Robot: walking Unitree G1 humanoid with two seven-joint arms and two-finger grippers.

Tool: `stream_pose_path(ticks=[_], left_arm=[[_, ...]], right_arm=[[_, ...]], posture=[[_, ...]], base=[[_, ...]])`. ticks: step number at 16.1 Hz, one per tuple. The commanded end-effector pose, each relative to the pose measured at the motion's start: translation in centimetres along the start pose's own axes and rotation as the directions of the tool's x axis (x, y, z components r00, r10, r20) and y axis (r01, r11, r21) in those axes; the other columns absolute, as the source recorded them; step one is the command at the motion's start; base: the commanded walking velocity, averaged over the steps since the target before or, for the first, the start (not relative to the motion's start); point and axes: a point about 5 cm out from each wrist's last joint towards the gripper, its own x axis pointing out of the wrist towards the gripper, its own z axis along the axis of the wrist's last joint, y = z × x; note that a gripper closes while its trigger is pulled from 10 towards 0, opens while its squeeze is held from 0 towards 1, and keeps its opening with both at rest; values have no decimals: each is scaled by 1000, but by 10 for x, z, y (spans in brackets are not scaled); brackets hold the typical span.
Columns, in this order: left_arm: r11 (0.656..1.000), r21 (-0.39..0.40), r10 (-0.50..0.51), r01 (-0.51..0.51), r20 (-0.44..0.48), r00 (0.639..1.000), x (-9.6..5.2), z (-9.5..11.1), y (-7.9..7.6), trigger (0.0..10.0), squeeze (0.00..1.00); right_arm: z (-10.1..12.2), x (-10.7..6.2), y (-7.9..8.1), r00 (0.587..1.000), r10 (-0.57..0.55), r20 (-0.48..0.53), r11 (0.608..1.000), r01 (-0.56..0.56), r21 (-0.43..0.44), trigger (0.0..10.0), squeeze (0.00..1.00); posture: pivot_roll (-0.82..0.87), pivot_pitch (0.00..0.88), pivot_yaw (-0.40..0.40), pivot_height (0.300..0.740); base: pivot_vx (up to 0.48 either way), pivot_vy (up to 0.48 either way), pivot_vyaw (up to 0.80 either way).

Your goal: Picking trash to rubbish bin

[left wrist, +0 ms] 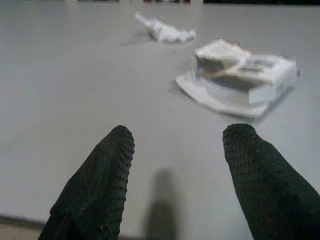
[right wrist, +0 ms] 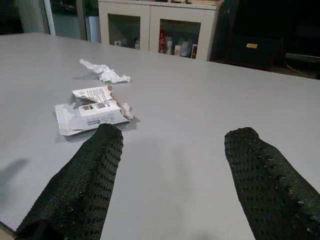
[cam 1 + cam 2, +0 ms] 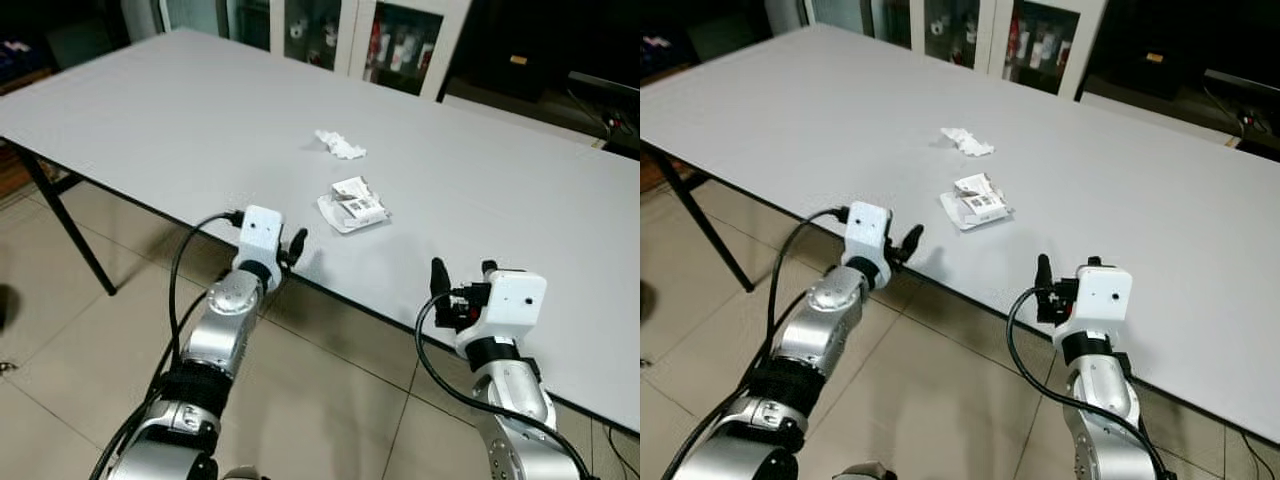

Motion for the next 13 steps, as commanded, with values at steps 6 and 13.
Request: stream_pose_path(ticks=[6,13], left_arm=[[1000,-6,-11,11,-4,1000,9,6,-5,10000,0],[999,0,34,-34,6,999,19,13,-4,10000,0]], right_arm=[[2,-5,-5,999,-31,-7,999,31,-8,10000,0],[3,-12,-8,999,-49,-12,999,49,-18,10000,0]], posture=[[113,118,-66,740],[84,128,-63,740]], base=[[0,0,-739],[0,0,-339]])
